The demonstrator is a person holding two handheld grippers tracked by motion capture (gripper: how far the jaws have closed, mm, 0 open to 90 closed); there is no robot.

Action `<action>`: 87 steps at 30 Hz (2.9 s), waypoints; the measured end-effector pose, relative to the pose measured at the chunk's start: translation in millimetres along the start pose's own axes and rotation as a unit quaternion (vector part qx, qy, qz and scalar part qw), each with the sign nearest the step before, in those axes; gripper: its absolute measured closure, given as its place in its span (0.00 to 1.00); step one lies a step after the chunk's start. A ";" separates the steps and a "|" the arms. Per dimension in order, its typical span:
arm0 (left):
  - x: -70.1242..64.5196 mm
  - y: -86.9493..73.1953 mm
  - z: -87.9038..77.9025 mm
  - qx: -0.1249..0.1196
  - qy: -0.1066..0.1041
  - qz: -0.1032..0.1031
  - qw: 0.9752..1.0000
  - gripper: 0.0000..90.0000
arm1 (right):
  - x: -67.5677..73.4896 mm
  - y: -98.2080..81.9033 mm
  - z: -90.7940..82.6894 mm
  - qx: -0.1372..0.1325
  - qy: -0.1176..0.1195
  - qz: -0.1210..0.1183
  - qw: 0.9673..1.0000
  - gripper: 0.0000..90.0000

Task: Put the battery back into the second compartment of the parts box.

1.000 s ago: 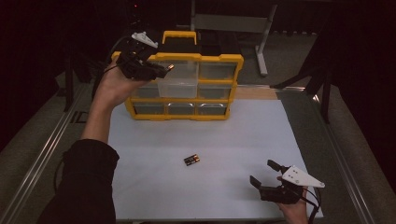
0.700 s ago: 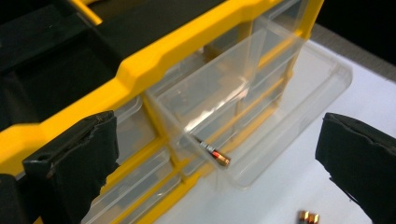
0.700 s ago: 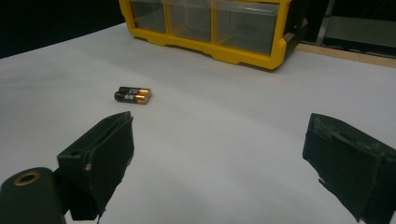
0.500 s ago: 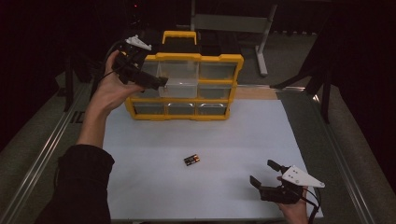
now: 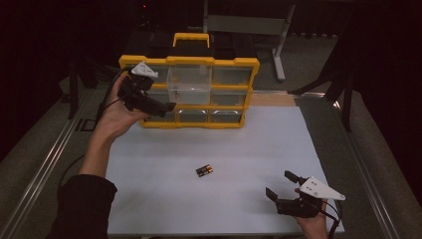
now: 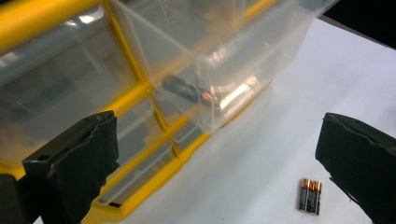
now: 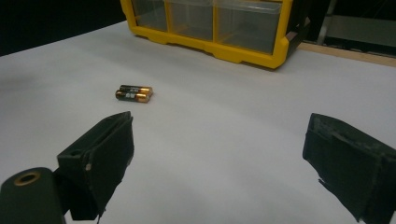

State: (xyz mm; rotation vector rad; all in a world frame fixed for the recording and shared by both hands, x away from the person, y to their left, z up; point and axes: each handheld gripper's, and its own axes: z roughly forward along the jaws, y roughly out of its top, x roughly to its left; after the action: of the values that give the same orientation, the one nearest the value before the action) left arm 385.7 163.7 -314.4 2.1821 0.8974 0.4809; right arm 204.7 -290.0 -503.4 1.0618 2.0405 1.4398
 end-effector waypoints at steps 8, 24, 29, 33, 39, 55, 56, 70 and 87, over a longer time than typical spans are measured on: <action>-10.3 -18.4 13.4 -0.003 0.000 0.011 1.000 0.04 | -0.6 0.0 -0.8 -0.001 -0.001 0.000 1.000 0.09; -29.3 -50.7 46.0 0.048 -0.026 0.033 0.998 0.04 | 0.0 -0.2 0.0 0.000 0.001 -0.001 1.000 0.09; -32.7 -59.5 55.6 0.057 -0.033 0.033 0.997 0.04 | -0.1 -0.4 0.2 0.000 0.002 -0.001 1.000 0.09; -36.8 -65.6 63.2 0.062 -0.041 0.034 0.997 0.04 | -0.1 -0.5 -0.1 0.001 0.002 -0.001 1.000 0.09; -43.1 -71.1 74.3 0.070 -0.049 0.036 0.996 0.05 | 0.1 -0.6 0.4 0.001 0.003 -0.002 1.000 0.09; -67.2 -91.3 112.2 0.098 -0.087 0.039 0.991 0.08 | 0.9 -0.6 0.2 0.002 0.003 -0.006 1.000 0.09; -68.6 -92.7 114.6 0.098 -0.087 0.038 0.991 0.08 | 1.0 -0.6 0.1 0.002 0.002 -0.004 1.000 0.09; -82.0 -105.3 129.9 0.102 -0.101 0.043 0.989 0.17 | 1.0 -0.6 0.0 0.002 0.002 -0.004 1.000 0.09; -100.5 -115.1 147.3 0.120 -0.143 0.061 0.980 0.43 | 1.1 -0.7 0.4 0.003 0.004 -0.008 1.000 0.09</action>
State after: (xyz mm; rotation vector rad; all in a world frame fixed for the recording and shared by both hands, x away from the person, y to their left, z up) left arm 347.3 78.5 -505.0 2.4568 0.6958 0.1108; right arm 204.1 -289.1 -504.2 1.0421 2.0558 1.4317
